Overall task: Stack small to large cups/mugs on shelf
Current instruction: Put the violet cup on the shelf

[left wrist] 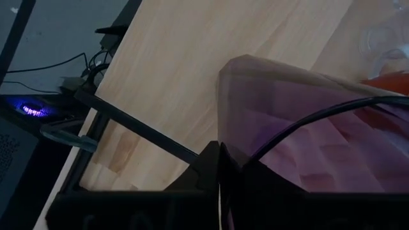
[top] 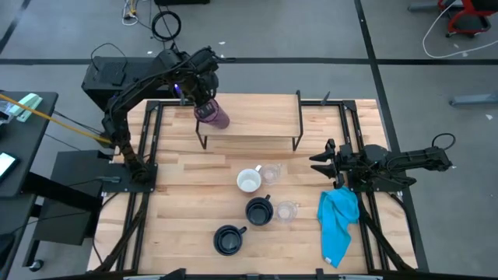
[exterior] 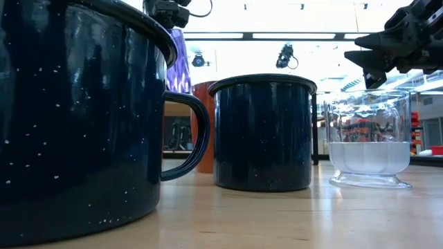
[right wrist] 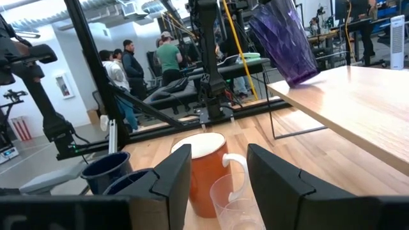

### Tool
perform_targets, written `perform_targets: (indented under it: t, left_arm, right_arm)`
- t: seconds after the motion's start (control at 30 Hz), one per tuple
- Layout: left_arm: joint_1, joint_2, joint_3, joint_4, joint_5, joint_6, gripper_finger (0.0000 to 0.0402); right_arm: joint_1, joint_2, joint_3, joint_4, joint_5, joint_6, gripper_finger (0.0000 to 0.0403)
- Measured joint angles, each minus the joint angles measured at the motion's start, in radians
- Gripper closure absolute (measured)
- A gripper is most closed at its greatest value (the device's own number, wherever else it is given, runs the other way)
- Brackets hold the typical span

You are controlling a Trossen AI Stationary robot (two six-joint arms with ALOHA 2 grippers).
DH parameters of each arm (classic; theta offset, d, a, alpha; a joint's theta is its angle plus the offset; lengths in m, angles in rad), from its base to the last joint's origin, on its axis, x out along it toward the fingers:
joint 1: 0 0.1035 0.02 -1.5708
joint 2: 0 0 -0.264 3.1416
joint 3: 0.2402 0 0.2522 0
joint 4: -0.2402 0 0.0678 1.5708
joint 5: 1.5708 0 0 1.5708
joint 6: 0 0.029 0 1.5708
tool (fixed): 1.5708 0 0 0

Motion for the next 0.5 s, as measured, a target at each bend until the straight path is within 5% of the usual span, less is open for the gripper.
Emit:
perform_targets:
  t: [0.5]
  left_arm:
    - [0.000, 0.003, -0.002, -0.004, -0.004, 0.003, 0.0370]
  right_arm:
    - [0.000, 0.000, 0.000, -0.002, 0.000, 0.000, 0.0243]
